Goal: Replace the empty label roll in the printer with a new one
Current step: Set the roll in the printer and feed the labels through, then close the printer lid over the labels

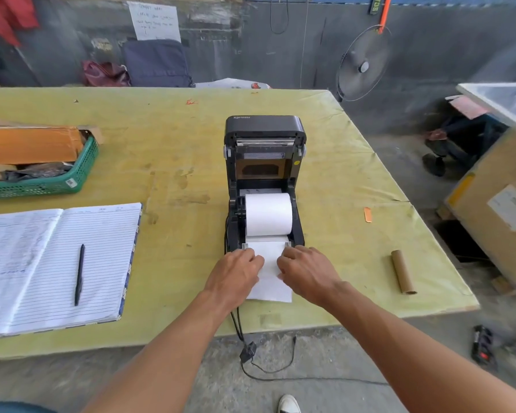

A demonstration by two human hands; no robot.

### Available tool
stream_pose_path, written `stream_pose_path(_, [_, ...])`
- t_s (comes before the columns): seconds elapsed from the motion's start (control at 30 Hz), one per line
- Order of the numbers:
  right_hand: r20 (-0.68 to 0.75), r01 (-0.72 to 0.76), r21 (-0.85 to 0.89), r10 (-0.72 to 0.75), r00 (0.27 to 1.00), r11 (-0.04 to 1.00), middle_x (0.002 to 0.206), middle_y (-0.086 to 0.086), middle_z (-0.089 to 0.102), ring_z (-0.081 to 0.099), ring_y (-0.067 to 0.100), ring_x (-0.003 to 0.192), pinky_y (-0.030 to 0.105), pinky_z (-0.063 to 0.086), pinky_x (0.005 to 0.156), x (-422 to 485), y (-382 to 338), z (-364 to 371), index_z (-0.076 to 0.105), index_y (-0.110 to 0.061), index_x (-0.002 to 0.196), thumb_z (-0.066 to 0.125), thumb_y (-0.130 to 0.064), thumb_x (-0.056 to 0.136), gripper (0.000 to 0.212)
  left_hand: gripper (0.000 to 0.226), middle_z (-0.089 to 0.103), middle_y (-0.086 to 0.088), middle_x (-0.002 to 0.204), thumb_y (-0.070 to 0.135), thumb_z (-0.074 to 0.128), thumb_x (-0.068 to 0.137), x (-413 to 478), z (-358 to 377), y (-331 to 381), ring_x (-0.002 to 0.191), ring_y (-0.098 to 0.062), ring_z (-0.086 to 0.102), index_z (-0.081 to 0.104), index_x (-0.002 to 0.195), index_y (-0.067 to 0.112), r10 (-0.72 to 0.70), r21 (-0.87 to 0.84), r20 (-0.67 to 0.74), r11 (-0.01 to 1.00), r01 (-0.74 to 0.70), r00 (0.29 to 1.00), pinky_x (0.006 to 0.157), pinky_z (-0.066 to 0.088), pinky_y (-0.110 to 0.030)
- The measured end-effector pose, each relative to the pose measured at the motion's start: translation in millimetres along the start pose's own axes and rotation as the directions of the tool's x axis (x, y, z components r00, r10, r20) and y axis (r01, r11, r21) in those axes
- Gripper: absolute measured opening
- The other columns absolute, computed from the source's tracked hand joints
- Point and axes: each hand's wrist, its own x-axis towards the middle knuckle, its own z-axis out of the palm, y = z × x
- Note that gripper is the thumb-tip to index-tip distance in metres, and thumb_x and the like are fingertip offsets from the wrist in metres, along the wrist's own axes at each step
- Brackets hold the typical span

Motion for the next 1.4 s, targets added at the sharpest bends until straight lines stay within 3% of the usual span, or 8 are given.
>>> stream_pose_path(0.3, [-0.017,-0.023,0.054,0.024,1.000,0.998,0.107,0.009,0.061,0.055,0.029,0.095,0.037,0.045,0.084,-9.3,4.6,7.7,0.063,-0.007,0.098,0.061,-0.010,0.093,0.006,0.027,0.054,-0.004,0.093,0.000,0.069,0.077,-0.1,5.7,3.0,0.081,-0.020,0.045,0.053,0.093,0.014,-0.012,0.030,-0.025,0.999,0.013,1.000,0.065,0.039,-0.028])
stream_pose_path(0.47, [0.012,-0.050,0.185,0.049,0.999,0.981,0.113,0.007,0.061,0.053,0.026,0.105,0.032,0.043,0.091,-16.3,7.5,-0.9,0.068,-0.007,0.097,0.057,-0.005,0.094,0.012,0.010,0.051,-0.004,0.100,0.007,0.059,0.086,-2.8,1.4,-5.1,0.089,-0.020,0.045,0.061,0.096,0.008,0.041,-0.059,-0.037,0.997,-0.043,0.998,0.069,0.044,-0.031])
stream_pose_path(0.67, [-0.059,-0.188,0.330,0.219,0.974,0.925,0.117,0.009,0.067,0.060,0.029,0.104,0.025,0.041,0.084,-15.5,1.5,-25.2,0.073,-0.005,0.101,0.054,0.003,0.087,0.025,0.015,0.059,-0.004,0.093,0.016,0.057,0.091,0.9,-21.0,-13.2,0.075,-0.019,0.056,0.070,0.093,0.008,0.073,-0.196,-0.255,0.973,-0.125,0.964,0.063,0.047,-0.030])
stream_pose_path(0.87, [-0.184,-0.206,0.339,0.279,0.942,0.918,0.103,0.011,0.069,0.063,0.031,0.095,0.038,0.051,0.083,11.1,16.8,-61.3,0.073,-0.006,0.095,0.054,-0.005,0.091,0.019,0.011,0.060,-0.005,0.095,0.015,0.063,0.090,43.7,-68.6,-24.7,0.071,-0.015,0.055,0.067,0.097,0.008,-0.037,-0.245,-0.482,0.965,-0.094,0.875,0.061,0.049,-0.029])
stream_pose_path(1.03, [-0.358,-0.292,0.498,0.500,0.789,0.816,0.111,0.009,0.069,0.064,0.027,0.099,0.036,0.050,0.085,64.6,50.3,-99.0,0.071,-0.011,0.104,0.055,-0.021,0.097,0.020,0.027,0.056,-0.010,0.113,0.022,0.058,0.092,98.1,-111.9,-41.5,0.100,-0.023,0.054,0.058,0.115,0.009,-0.389,-0.435,-0.626,0.894,0.111,0.676,0.083,0.042,-0.027])
stream_pose_path(1.2, [-0.268,-0.323,0.712,0.666,0.697,0.624,0.127,0.009,0.064,0.065,0.017,0.083,0.030,0.045,0.075,114.4,82.8,-130.2,0.057,-0.009,0.131,0.045,-0.043,0.101,0.046,0.058,0.046,-0.010,0.141,0.046,0.049,0.094,144.9,-138.5,-54.0,0.120,-0.025,0.051,0.042,0.139,0.010,-0.794,-0.755,-0.310,0.540,0.372,0.523,0.085,0.038,-0.028])
stream_pose_path(1.3, [-0.106,-0.347,0.787,0.666,0.738,0.510,0.145,0.014,0.053,0.058,0.030,0.121,0.039,0.044,0.096,134.9,97.1,-136.4,0.041,-0.008,0.147,0.039,-0.054,0.101,0.065,0.072,0.051,-0.013,0.139,0.060,0.037,0.093,161.7,-137.1,-60.4,0.123,-0.031,0.050,0.041,0.141,0.006,-0.832,-0.801,-0.076,0.379,0.464,0.549,0.099,0.042,-0.041])
stream_pose_path(1.4, [0.017,-0.382,0.800,0.620,0.785,0.462,0.140,0.015,0.055,0.052,0.032,0.127,0.043,0.041,0.101,148.9,105.3,-134.1,0.040,-0.004,0.148,0.031,-0.057,0.102,0.071,0.068,0.062,-0.009,0.101,0.064,0.029,0.093,170.5,-125.7,-56.7,0.083,-0.022,0.058,0.058,0.107,0.005,-0.808,-0.826,0.000,0.332,0.455,0.589,0.065,0.044,-0.037])
